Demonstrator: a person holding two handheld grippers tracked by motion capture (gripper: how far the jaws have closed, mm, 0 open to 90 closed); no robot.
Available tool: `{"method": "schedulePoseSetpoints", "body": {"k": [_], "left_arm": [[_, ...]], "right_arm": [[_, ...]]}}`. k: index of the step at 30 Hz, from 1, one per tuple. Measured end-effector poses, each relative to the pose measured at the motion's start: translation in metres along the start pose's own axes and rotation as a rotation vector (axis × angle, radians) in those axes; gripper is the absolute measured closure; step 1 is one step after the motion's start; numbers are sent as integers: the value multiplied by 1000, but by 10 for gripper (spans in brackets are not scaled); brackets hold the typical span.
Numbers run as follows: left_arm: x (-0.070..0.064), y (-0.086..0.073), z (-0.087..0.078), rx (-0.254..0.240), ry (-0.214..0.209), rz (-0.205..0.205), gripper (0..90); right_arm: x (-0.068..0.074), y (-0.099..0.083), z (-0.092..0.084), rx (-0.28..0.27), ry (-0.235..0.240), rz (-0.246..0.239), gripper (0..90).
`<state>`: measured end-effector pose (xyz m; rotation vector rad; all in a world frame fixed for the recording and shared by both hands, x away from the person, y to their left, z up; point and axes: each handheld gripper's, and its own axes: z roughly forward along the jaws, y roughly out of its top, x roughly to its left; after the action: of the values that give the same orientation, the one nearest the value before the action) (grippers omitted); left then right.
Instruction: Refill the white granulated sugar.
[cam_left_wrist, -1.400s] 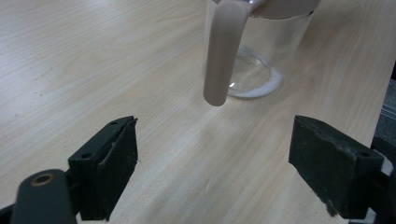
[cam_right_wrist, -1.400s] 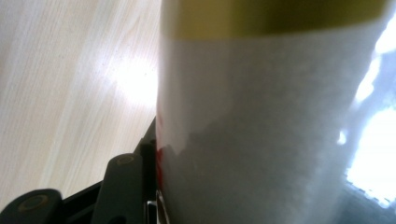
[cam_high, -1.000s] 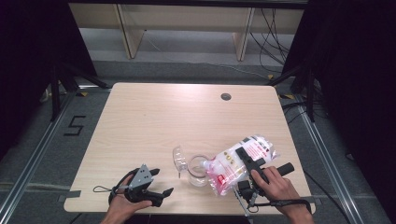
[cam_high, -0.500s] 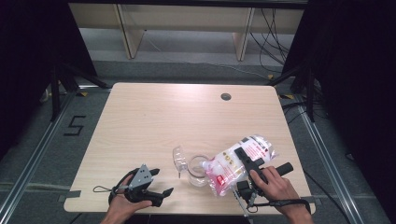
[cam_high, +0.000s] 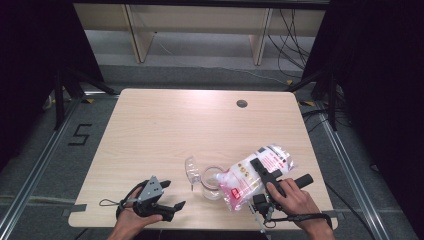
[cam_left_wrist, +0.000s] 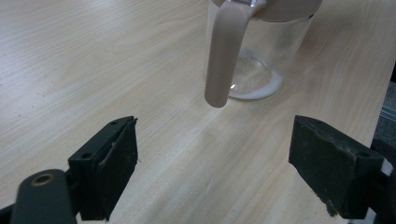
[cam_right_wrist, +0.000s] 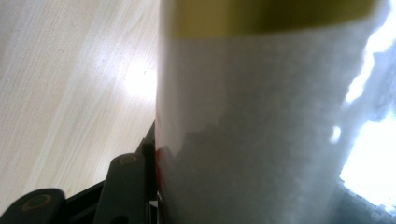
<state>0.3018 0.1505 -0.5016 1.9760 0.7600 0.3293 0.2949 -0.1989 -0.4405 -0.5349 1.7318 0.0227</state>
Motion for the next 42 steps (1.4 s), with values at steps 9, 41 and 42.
{"method": "schedulePoseSetpoints", "body": {"k": [9, 41, 42], "left_arm": [[2, 1, -2, 8, 5, 29, 152], [2, 1, -2, 9, -1, 30, 152], [2, 1, -2, 9, -2, 29, 152]], "right_arm": [[0, 0, 0, 2, 12, 0, 516], [-1, -1, -1, 8, -2, -25, 522], [0, -1, -1, 10, -1, -22, 522]]}}
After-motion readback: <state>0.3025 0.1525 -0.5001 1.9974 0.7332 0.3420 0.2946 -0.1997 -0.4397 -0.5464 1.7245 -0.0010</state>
